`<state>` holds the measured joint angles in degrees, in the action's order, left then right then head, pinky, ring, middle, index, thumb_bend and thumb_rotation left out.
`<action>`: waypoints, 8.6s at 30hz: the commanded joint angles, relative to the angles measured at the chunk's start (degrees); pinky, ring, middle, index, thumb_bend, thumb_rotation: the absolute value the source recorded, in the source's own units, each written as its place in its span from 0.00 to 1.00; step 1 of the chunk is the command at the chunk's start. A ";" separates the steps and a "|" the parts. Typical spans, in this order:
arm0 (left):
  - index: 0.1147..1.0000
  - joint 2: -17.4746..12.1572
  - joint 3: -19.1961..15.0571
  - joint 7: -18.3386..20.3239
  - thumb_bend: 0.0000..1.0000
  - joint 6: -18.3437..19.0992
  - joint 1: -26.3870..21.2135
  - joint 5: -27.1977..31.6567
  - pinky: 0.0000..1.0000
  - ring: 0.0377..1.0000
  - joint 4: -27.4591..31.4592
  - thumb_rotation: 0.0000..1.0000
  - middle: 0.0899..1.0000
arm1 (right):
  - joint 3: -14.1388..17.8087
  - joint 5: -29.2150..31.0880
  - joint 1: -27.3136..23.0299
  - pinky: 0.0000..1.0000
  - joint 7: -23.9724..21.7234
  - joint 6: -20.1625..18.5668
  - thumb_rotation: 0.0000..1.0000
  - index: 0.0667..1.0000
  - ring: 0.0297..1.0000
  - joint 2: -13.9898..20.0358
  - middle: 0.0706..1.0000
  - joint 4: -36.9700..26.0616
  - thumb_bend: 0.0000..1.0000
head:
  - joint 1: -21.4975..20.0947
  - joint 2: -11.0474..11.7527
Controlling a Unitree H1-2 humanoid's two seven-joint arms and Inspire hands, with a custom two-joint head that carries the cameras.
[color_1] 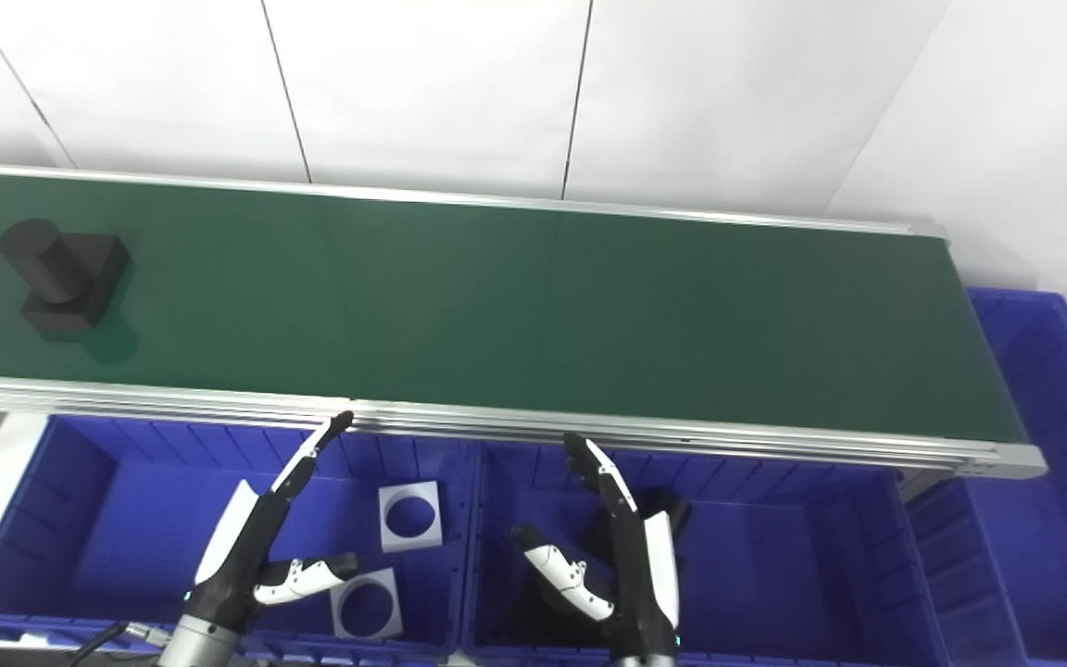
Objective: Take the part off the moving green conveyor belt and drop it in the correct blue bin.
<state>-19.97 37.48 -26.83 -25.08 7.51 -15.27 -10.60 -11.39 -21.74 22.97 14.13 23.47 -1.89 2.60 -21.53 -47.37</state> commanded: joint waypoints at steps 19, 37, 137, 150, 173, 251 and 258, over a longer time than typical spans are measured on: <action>0.92 -0.65 0.20 -2.29 0.75 -1.84 -1.59 0.26 0.93 0.95 0.72 0.81 0.93 | -0.30 -0.12 -0.43 0.82 -0.17 1.80 0.66 0.84 0.82 -0.05 0.83 -1.88 0.71 | 0.05 -0.03; 0.91 -0.50 0.67 -1.55 0.74 -1.84 -1.49 1.30 0.90 0.93 0.59 0.79 0.92 | -0.14 0.17 -0.58 0.82 0.05 2.72 0.67 0.84 0.82 0.61 0.83 -1.06 0.71 | 4.53 0.92; 0.85 1.44 14.89 -13.20 0.68 -1.84 -9.65 0.52 0.81 0.86 -10.58 0.64 0.88 | -2.96 -9.92 -34.80 0.74 -12.99 -23.97 0.62 0.92 0.90 3.72 0.96 -4.10 0.78 | 17.85 18.81; 0.85 1.40 14.62 -11.01 0.67 -1.84 -8.96 2.73 0.81 0.87 -9.69 0.64 0.89 | -5.26 -12.78 -43.15 0.78 -12.21 -25.65 0.64 0.94 0.90 1.33 0.95 5.43 0.85 | 15.03 18.04; 0.86 1.38 14.04 -10.86 0.68 -1.84 -7.86 1.55 0.78 0.87 -9.21 0.69 0.90 | -7.41 -13.70 -53.55 0.89 -7.84 -25.82 0.63 0.94 0.94 -3.49 0.95 22.73 0.92 | 15.05 17.20; 0.90 1.13 10.87 -8.01 0.64 -1.84 -3.69 2.14 0.85 0.92 -3.17 0.77 0.93 | 0.91 1.23 -28.11 0.45 3.66 -16.43 0.00 0.45 0.49 -4.32 0.47 -1.98 0.52 | 10.61 8.43; 0.90 0.05 10.48 -8.51 0.66 -1.84 -3.21 1.47 0.83 0.91 -2.09 0.77 0.92 | 0.39 -1.33 -20.57 0.48 1.78 -17.84 0.00 0.45 0.52 -4.08 0.46 -9.40 0.52 | 9.41 6.62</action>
<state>-19.03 48.60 -34.31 -25.27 4.48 -12.88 -14.51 -10.65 -22.50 2.07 16.36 5.39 -5.43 -3.83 -12.13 -40.69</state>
